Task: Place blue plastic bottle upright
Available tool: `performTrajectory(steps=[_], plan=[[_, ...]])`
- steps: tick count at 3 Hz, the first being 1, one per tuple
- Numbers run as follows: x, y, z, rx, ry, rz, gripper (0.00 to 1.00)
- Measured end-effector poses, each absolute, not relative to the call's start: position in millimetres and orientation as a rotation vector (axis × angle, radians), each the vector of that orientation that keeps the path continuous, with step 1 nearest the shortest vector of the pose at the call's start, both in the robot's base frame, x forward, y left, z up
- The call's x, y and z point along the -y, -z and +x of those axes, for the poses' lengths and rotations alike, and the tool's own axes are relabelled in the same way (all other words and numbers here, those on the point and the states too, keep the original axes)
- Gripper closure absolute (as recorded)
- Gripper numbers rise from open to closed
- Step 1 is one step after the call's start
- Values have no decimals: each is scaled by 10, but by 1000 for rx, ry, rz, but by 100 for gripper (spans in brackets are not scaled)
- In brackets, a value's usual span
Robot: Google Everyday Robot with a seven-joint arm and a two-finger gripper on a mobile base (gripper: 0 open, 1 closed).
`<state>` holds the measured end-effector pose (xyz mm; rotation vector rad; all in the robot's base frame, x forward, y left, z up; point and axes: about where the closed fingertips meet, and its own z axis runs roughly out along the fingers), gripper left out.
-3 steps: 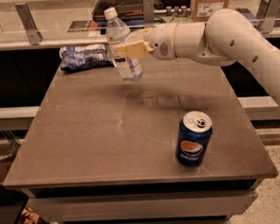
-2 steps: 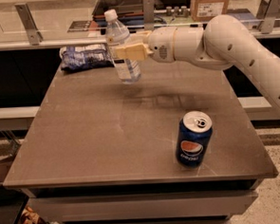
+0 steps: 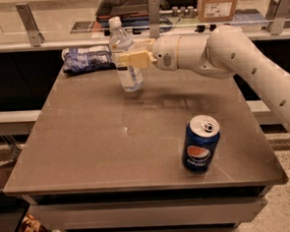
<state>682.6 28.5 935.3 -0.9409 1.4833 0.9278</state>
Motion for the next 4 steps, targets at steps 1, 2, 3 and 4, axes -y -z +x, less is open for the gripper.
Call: performTrajectory(steps=[1,2,3,4], plan=[[-297,-9284,6855,-1456,-965,-926,100],[-303,-9238,6879,-1410,-996,-907,100],[-301,-9221,6888,-1368,-1011,-892,100],[-291,-9230,6883,-1345,-1003,-883,100]])
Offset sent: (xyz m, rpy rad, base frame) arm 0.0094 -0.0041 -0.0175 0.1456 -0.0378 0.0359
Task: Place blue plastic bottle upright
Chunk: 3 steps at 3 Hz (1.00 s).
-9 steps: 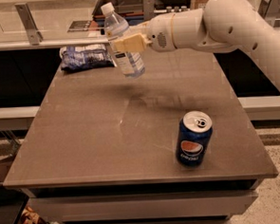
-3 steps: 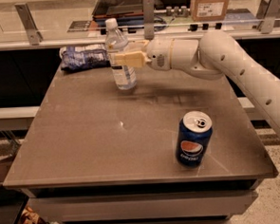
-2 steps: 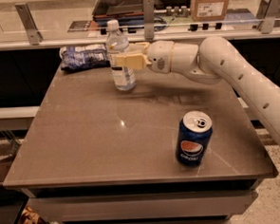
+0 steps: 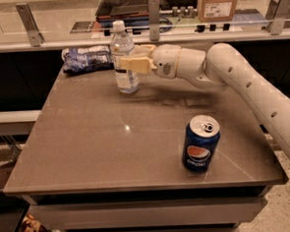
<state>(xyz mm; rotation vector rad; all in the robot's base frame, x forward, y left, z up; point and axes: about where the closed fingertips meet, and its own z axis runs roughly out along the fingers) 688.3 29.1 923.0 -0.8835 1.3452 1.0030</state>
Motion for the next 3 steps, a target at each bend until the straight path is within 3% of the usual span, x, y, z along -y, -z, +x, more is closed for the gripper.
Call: performTrajectory(steps=[1,2,3], plan=[[-323,-9233,6876,-1345,-1008,-888,82],[-340,-9229,6868,-1359,-997,-892,83],[-337,-9151,6821,-1370,-984,-891,100]])
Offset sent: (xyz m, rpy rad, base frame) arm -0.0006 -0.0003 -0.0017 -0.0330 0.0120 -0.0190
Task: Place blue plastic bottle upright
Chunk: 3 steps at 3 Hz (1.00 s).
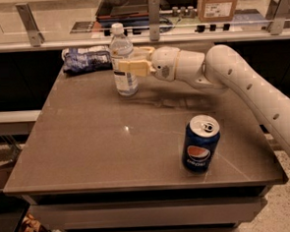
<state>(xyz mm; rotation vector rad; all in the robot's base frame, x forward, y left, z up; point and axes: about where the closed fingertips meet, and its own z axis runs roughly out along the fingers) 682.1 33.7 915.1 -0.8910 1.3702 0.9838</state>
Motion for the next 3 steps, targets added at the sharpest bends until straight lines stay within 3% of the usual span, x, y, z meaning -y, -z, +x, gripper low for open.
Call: performTrajectory(steps=[1,2,3], plan=[[-328,-9128,6795,-1371,-978,-892,100],[-358,-9134,6789,-1369,-982,-895,84],[-387,-9138,6782,-1367,-985,-899,60]])
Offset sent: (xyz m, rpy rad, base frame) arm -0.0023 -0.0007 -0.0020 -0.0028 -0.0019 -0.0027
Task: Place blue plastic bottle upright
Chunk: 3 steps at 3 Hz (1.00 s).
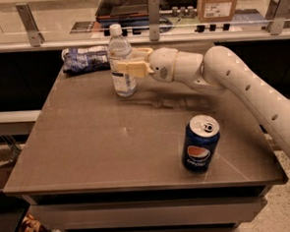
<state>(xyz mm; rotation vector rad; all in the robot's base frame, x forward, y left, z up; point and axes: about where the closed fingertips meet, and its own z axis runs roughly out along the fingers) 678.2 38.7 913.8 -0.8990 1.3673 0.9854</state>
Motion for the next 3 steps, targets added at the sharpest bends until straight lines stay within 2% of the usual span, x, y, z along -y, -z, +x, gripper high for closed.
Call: performTrajectory(steps=[2,3], plan=[[-444,-9146,6767,-1364,-992,-906,14],[-472,-9150,6759,-1362,-995,-909,0]])
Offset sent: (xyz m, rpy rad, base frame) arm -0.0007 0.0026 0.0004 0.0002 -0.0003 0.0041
